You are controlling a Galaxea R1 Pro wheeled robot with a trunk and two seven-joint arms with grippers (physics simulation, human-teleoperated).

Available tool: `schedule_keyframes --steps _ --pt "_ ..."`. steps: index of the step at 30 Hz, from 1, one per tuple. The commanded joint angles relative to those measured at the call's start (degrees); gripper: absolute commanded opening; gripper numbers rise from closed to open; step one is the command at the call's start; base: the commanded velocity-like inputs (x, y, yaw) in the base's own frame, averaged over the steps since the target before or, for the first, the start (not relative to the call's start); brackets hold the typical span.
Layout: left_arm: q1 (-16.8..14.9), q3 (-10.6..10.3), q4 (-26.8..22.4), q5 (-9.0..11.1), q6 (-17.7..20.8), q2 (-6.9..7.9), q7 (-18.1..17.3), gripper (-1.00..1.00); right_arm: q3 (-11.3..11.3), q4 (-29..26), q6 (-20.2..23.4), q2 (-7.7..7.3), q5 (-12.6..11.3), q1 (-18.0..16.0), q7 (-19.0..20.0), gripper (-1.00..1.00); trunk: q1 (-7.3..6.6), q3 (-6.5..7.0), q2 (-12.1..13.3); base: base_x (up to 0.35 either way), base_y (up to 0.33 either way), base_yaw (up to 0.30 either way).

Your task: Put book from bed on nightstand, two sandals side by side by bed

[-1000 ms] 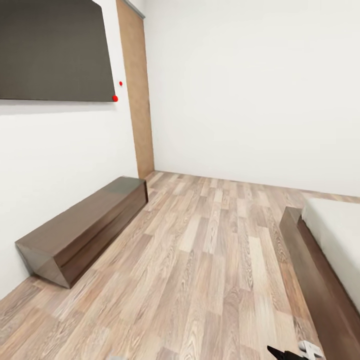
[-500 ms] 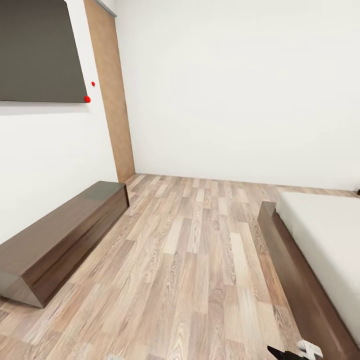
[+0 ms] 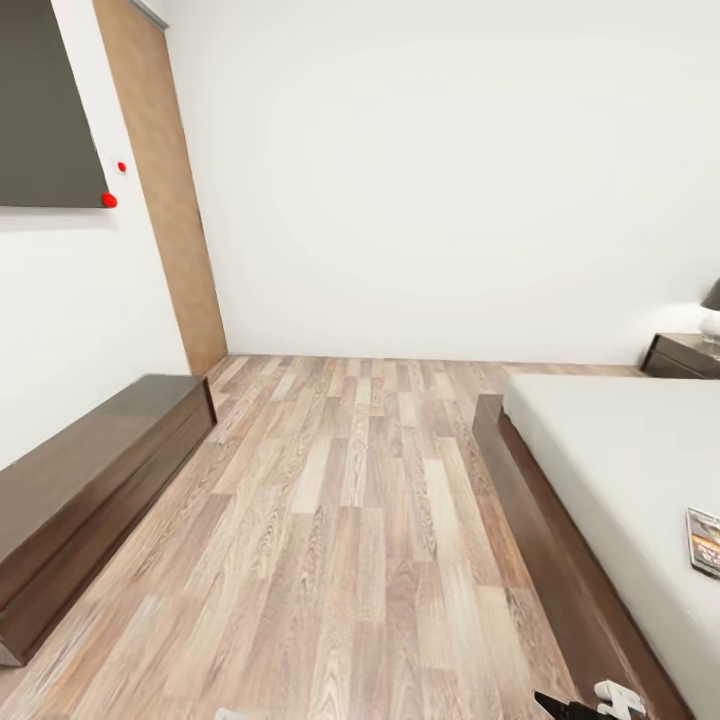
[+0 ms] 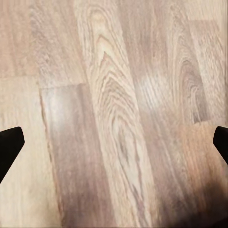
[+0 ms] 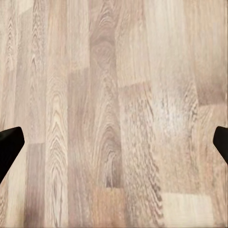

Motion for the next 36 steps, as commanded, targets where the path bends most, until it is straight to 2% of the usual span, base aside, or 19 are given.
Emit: schedule_keyframes --steps 1,9,36 --pt "0.0 0.5 0.0 -0.6 -0.2 0.03 -0.1 1.0 -0.4 0.1 -0.1 0.0 0.3 -0.1 0.2 1.0 -0.01 -0.03 0.0 0.0 0.0 -0.249" --pt "0.0 0.5 0.0 -0.6 -0.2 -0.01 -0.1 1.0 -0.4 0.1 -0.1 0.0 0.3 -0.1 0.5 1.0 -0.01 0.03 0.0 0.111 0.0 -0.066" --pt "0.0 0.5 0.0 -0.6 -0.2 -0.02 -0.1 1.0 -0.4 0.1 -0.1 0.0 0.3 -0.1 0.3 1.0 -0.01 0.03 0.0 0.317 0.0 -0.001"
